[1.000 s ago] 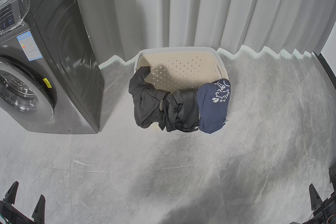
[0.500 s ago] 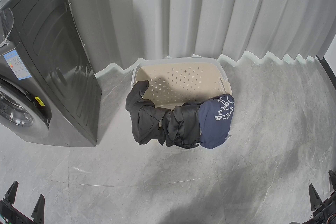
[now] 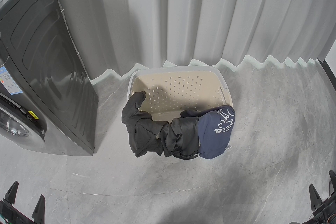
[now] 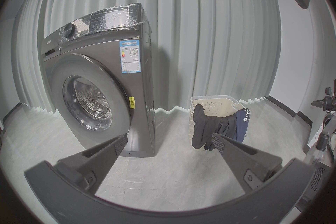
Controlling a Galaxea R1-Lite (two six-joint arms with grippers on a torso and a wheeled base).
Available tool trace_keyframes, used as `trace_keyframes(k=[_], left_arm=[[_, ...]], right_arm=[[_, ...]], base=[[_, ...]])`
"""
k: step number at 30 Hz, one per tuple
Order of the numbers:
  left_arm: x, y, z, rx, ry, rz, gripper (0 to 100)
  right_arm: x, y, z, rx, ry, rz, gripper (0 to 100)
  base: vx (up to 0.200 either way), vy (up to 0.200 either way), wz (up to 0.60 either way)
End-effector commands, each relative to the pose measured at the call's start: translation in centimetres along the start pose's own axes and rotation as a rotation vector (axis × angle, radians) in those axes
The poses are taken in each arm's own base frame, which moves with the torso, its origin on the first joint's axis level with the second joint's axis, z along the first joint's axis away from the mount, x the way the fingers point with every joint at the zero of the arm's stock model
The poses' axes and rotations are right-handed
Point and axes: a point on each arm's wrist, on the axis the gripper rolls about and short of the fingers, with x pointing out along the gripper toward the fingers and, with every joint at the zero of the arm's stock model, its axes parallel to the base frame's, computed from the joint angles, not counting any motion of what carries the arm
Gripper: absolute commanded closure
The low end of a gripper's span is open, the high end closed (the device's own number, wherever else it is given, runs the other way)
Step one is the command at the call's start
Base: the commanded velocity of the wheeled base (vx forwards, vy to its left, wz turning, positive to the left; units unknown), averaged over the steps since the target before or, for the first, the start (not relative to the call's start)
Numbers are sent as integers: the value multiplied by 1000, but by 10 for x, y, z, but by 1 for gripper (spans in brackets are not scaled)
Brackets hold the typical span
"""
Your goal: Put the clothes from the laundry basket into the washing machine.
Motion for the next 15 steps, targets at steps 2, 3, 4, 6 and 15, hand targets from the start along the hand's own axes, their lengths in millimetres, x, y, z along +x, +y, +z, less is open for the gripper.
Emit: trace_keyframes(k=[2,3,4,6,15], left_arm=[[0,0,-5,0,1,0,0],[0,0,-5,0,1,0,0],[0,0,-5,0,1,2,0],[0,0,-5,0,1,0,0],[0,0,-5,-3,1,2,0]], right_arm=[[1,0,-5,0,14,0,0],[1,0,-4,0,15,0,0],[1,0,-5,0,14,0,0],[1,0,-5,0,14,0,0],[1,0,-4,2,15,0,0]], base=[[0,-200,0],[0,-200,0],[0,0,0],[0,0,0],[0,0,0]])
